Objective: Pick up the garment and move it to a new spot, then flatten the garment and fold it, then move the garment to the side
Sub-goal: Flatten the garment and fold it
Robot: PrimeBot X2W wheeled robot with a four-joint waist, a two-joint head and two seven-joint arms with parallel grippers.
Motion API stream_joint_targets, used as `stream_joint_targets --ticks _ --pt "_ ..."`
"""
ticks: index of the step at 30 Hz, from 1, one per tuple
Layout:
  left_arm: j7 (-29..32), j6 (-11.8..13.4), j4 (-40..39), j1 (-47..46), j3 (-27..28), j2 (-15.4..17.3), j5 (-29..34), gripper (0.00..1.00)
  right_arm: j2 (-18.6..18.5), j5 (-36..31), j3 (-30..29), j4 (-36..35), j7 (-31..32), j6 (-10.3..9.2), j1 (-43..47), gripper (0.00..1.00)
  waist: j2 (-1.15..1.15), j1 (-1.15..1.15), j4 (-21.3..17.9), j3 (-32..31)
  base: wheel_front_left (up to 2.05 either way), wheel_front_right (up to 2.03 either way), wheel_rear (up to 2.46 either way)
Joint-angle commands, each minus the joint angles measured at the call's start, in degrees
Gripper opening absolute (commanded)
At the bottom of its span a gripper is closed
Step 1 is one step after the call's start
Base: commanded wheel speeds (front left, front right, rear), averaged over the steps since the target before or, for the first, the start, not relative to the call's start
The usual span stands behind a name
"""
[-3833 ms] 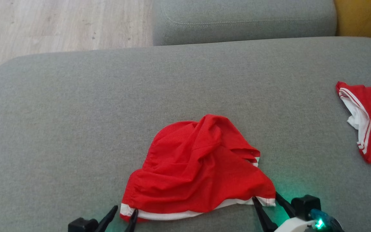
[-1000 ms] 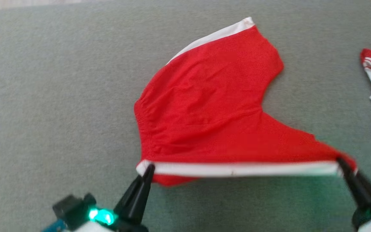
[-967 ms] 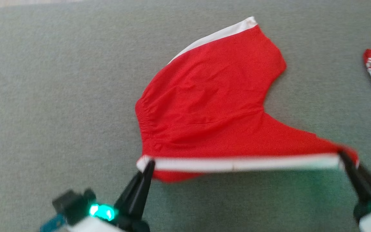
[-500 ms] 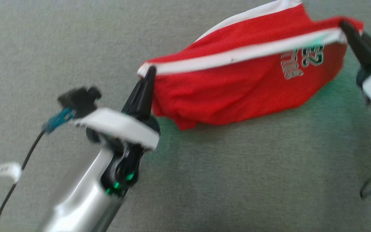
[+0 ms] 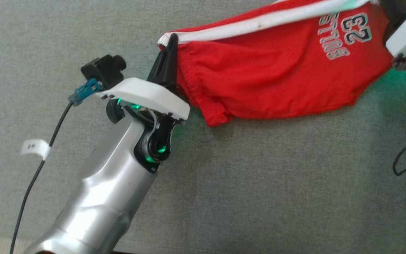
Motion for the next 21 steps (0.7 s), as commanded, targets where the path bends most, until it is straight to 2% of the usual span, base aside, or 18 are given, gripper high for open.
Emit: stream_joint_targets --ticks 1,2,3,4,9,12,16,21 --pt "-0.4 -0.1 -0.3 -1.7 0.9 0.6 0.9 0.00 -0.8 -1.0 1.7 -1.5 -2.7 0.40 -2.2 0.46 0.00 -0.01 -0.1 0.6 0.00 0.00 0.00" --pt "-0.4 0.0 0.4 -1.9 0.6 0.5 1.1 0.16 -0.8 -0.9 2.2 -0.4 -3.6 0.40 -2.4 1.00 0.00 -0.01 -0.1 0.8 0.00 0.00 0.00" --pt "-0.5 -0.2 0.9 -2.0 0.3 0.5 1.4 0.34 -0.9 -0.7 2.6 0.5 -4.3 0.40 -2.6 1.00 0.00 -0.01 -0.3 0.8 0.00 0.00 0.00" --pt "-0.7 -0.3 1.3 -1.9 0.0 0.6 1.7 1.00 -1.1 -0.8 3.1 1.3 -4.9 0.40 -2.5 1.00 0.00 -0.01 -0.4 0.7 0.00 0.00 0.00" --pt "-1.7 -1.4 0.9 -0.5 -1.2 2.3 3.3 1.00 -3.6 -1.2 6.8 -0.1 -8.3 0.40 -1.0 1.00 0.00 -0.01 -1.2 -0.3 0.00 0.00 0.00" --pt "-3.8 -0.3 -1.0 1.3 -1.7 6.0 6.6 1.00 -5.9 -2.1 9.6 -2.6 -10.2 0.40 1.0 1.00 0.00 -0.01 -2.7 -1.1 0.00 0.00 0.00" --pt "-6.8 3.1 -5.6 4.1 -2.9 10.5 12.2 1.00 -9.1 -7.6 13.5 -4.6 -10.6 0.40 3.0 1.00 0.00 -0.01 -3.6 -1.4 0.00 0.00 0.00" --pt "-10.3 8.8 -12.9 7.0 -3.1 13.0 20.7 1.00 -8.5 -10.9 14.3 -2.3 -8.7 0.40 4.1 1.00 0.00 -0.01 -3.2 -1.1 0.00 0.00 0.00"
